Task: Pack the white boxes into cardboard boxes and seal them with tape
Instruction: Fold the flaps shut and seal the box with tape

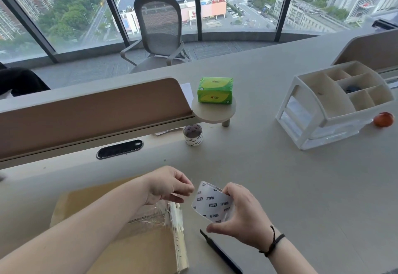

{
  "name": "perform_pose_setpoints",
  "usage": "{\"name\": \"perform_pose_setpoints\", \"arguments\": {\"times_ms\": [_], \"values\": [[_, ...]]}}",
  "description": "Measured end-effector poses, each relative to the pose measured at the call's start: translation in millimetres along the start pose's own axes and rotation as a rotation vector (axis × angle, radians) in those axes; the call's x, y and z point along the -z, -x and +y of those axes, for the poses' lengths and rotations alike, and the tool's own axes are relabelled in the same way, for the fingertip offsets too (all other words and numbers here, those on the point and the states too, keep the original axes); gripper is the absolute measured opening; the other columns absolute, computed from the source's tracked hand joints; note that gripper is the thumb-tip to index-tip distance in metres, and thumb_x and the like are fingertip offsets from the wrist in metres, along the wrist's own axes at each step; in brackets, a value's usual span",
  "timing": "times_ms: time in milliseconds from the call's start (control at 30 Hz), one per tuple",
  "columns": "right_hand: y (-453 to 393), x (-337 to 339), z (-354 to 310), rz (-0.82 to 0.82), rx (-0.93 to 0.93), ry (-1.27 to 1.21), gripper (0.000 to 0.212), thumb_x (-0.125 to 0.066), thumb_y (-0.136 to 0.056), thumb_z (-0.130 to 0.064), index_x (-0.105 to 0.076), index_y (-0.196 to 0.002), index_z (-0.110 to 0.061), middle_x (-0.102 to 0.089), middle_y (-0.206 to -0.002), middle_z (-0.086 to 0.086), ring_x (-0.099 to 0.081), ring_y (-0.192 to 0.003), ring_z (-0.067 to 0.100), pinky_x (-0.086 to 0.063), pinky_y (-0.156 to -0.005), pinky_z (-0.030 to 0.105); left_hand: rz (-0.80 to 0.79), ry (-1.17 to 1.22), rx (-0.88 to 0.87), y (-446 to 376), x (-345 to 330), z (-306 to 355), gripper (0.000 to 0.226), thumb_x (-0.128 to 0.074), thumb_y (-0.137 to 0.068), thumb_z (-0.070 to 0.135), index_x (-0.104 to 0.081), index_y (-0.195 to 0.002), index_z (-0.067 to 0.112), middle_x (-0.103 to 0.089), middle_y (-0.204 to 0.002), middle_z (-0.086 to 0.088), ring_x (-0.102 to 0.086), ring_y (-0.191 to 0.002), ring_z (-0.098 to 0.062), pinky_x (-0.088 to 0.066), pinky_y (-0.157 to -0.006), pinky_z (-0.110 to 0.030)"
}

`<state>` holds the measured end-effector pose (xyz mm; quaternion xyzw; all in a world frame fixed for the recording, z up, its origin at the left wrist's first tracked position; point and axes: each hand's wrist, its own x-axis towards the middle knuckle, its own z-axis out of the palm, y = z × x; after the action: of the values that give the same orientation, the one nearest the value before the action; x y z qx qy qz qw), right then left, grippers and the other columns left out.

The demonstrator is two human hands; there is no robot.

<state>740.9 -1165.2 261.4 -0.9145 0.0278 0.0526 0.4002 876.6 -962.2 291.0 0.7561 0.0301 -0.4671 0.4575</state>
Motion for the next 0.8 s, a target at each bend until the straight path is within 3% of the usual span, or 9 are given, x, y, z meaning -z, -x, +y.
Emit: {"name": "perform_pose_setpoints", "arguments": {"times_ms": [100,267,367,533,800], "values": [[-3.7,2.3,-3.7,-0.036,0.029,0.019,0.060,-0.079,-0.050,-0.063,-0.038,-0.073,-0.026,-0.050,-0.074,-0.012,-0.043,-0.069,0.006,-0.035,-0.058,0.020,-0.014,-0.142,-0.037,-5.0,0.6,12.5,0.004,-0.077,-0.089,0.010,-0.073,-0.088,0.008,-0.070,-0.074,-0.003,-0.066,-0.072,-0.013,-0.059,-0.075,-0.032],[-14.9,4.9,-7.1,0.034,0.003,-0.143,0.050,-0.078,-0.058,-0.043,-0.037,-0.073,-0.020,-0.055,-0.061,0.002,-0.041,-0.050,0.010,-0.038,-0.046,0.030,-0.007,-0.120,-0.061,-18.4,0.2,33.3,0.007,-0.073,-0.090,0.003,-0.071,-0.083,0.004,-0.069,-0.067,-0.008,-0.066,-0.060,-0.016,-0.059,-0.063,-0.027],[-23.6,7.5,1.0,0.052,-0.039,-0.159,0.049,-0.076,-0.058,-0.039,-0.035,-0.073,-0.019,-0.050,-0.056,-0.005,-0.040,-0.048,0.010,-0.037,-0.044,0.029,-0.007,-0.146,-0.089,-28.3,0.2,44.7,0.006,-0.073,-0.089,0.001,-0.071,-0.083,0.002,-0.067,-0.067,-0.010,-0.065,-0.057,-0.016,-0.057,-0.059,-0.024],[-34.5,11.6,35.0,0.015,-0.200,0.103,0.047,-0.064,-0.054,-0.051,-0.030,-0.071,-0.024,-0.055,-0.062,-0.001,-0.054,-0.059,0.019,-0.045,-0.055,0.034,0.016,-0.189,-0.142,-49.3,5.5,60.6,0.006,-0.074,-0.089,0.002,-0.071,-0.084,0.001,-0.066,-0.066,-0.009,-0.063,-0.058,-0.016,-0.058,-0.061,-0.025],[-66.8,0.0,39.5,0.110,-0.382,-0.088,0.052,-0.070,-0.054,-0.055,-0.037,-0.074,-0.021,-0.058,-0.064,-0.005,-0.051,-0.055,0.011,-0.044,-0.051,0.028,0.095,-0.582,-0.242,-93.6,13.5,100.2,0.009,-0.069,-0.093,0.016,-0.074,-0.088,0.012,-0.072,-0.076,-0.003,-0.066,-0.068,-0.011,-0.059,-0.070,-0.028]]}}
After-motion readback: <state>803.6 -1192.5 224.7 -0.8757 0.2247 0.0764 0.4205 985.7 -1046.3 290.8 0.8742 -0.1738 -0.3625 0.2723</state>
